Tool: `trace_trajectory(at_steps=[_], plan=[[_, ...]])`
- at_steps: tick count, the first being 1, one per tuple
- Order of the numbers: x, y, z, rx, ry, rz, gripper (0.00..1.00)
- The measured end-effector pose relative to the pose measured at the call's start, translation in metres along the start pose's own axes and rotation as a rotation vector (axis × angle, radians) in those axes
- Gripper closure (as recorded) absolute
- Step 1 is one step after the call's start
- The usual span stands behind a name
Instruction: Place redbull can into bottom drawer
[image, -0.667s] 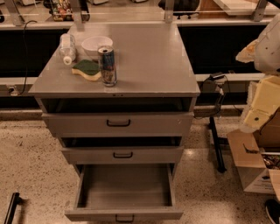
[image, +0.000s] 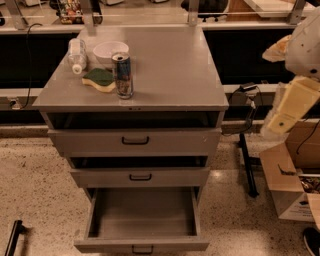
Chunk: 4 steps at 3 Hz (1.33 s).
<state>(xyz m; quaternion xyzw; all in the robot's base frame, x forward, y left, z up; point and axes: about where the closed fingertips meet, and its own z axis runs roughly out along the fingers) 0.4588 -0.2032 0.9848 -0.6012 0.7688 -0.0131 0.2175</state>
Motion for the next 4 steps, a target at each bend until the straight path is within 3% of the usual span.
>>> trace_trajectory(at_steps=[1, 2, 3, 4], plan=[[-0.044, -0.03, 0.008, 0.036, -0.139, -0.031, 0.0], [-0.09, -0.061, 0.018, 0.049, -0.232, -0.057, 0.0], [-0.138, -0.086, 0.038, 0.031, -0.265, -0.09, 0.0], [-0.186, -0.112, 0.075, -0.017, -0.241, -0.1, 0.0]])
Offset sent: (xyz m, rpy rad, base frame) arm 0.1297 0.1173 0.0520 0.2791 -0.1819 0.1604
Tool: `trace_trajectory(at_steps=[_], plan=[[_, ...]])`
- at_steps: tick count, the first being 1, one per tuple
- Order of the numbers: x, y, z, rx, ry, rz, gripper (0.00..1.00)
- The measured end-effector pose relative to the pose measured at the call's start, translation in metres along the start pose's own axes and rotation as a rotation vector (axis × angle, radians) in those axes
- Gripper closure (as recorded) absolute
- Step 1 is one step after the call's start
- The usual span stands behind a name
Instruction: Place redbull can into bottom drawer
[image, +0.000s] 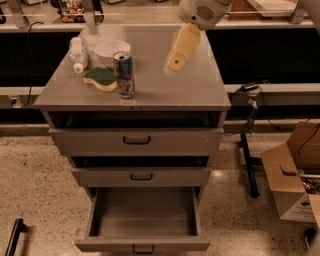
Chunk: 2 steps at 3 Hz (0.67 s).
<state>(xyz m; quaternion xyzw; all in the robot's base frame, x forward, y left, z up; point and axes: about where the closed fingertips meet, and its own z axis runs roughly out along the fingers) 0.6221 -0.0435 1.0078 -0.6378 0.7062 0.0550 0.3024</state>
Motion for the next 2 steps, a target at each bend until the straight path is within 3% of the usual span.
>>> trace_trajectory(at_steps=[2], plan=[[-0.027, -0.03, 0.079, -0.078, -0.006, 0.103, 0.0]])
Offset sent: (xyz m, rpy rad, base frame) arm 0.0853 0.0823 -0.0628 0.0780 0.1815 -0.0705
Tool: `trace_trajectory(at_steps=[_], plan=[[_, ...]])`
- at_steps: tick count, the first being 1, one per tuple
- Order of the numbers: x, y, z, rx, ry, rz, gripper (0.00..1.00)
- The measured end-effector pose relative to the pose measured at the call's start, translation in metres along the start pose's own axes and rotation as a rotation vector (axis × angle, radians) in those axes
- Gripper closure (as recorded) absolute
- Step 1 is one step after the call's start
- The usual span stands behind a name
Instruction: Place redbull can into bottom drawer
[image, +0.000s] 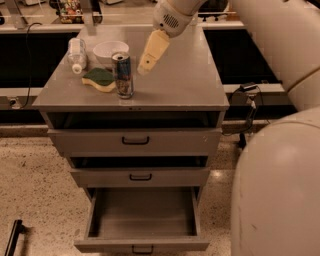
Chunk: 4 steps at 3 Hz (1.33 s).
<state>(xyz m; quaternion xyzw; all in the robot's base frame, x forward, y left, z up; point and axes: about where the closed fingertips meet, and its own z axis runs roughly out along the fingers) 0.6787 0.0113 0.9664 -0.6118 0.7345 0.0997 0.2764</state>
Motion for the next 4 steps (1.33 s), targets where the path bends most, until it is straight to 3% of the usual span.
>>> trace_trajectory(at_steps=[1, 2, 4], plan=[[-0.012, -0.003, 0.028, -0.037, -0.023, 0.021, 0.0], [-0.028, 0.004, 0.047, -0.069, -0.026, 0.006, 0.0], [-0.037, 0.002, 0.068, -0.079, 0.007, 0.008, 0.0]])
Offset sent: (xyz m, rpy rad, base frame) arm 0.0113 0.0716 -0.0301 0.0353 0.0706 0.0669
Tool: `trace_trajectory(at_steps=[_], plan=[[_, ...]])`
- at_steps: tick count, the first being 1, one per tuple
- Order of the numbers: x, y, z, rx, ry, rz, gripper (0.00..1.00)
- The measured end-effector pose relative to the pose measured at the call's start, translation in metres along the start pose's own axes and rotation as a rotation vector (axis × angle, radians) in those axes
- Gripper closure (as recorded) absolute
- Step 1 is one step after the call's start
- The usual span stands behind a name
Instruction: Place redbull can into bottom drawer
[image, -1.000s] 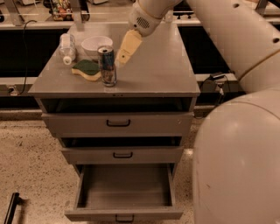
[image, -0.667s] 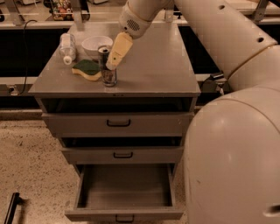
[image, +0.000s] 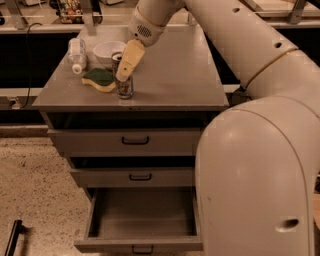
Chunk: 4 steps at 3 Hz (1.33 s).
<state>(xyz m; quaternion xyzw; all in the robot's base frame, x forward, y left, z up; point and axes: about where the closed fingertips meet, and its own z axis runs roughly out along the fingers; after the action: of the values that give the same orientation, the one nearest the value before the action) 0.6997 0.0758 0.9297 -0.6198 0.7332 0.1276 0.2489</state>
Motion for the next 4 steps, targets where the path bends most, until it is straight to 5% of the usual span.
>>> trace_trajectory(at_steps=[1, 4], plan=[[-0.006, -0.001, 0.003, -0.006, -0.001, -0.002, 0.16], [-0.007, 0.007, 0.018, -0.039, 0.049, -0.007, 0.84]])
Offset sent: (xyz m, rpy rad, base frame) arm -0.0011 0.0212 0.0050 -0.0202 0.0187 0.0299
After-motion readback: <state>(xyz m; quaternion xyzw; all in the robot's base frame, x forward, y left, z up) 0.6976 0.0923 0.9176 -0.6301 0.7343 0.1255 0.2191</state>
